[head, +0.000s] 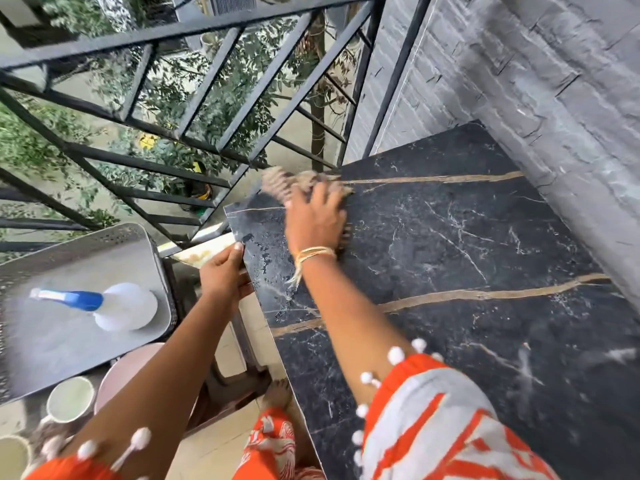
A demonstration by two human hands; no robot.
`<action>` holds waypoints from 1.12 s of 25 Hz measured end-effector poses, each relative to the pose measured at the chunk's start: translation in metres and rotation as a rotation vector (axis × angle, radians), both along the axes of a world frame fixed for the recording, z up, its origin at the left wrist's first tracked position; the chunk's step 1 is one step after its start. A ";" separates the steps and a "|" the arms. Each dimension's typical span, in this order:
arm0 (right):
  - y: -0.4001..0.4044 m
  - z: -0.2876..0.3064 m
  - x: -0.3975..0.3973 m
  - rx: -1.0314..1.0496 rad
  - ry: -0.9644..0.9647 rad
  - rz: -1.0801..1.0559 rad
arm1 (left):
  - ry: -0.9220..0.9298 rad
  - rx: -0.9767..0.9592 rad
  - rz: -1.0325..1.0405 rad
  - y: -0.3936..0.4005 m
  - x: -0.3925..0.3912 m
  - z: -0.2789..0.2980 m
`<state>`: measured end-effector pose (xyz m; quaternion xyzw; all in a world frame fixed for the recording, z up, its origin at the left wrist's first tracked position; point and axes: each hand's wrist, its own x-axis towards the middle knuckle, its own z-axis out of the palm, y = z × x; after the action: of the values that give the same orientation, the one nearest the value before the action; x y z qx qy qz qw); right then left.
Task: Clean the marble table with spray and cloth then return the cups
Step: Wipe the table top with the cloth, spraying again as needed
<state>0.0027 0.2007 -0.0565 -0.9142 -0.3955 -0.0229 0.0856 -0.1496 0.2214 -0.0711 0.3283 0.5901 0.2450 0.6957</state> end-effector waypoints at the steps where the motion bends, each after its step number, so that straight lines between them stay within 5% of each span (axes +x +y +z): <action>1: 0.002 0.000 -0.022 0.000 -0.015 0.123 | 0.007 -0.001 0.004 0.000 -0.001 0.000; 5: -0.007 -0.004 -0.047 -0.028 -0.010 0.559 | 0.007 -0.032 -0.016 -0.001 0.000 0.001; 8: -0.018 -0.006 -0.014 -0.029 -0.008 0.589 | -0.006 -0.068 -0.058 0.001 -0.001 0.001; 15: -0.113 0.000 0.119 -0.056 0.020 -0.340 | 0.077 0.076 -0.148 0.006 -0.003 0.013; 20: -0.139 -0.004 0.118 -0.060 -0.010 -0.611 | 0.098 0.044 -0.195 0.002 -0.009 0.018; 22: -0.121 -0.003 0.085 -0.055 -0.014 -0.513 | 0.029 -0.053 -0.210 0.001 -0.016 0.019; 28: -0.113 -0.001 -0.073 0.084 0.027 0.234 | 0.019 -0.105 -0.162 -0.005 -0.022 0.015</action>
<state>-0.0702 0.0879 -0.0579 -0.8577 -0.4969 -0.0168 0.1312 -0.1715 0.2168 -0.0557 0.3405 0.5802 0.1537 0.7238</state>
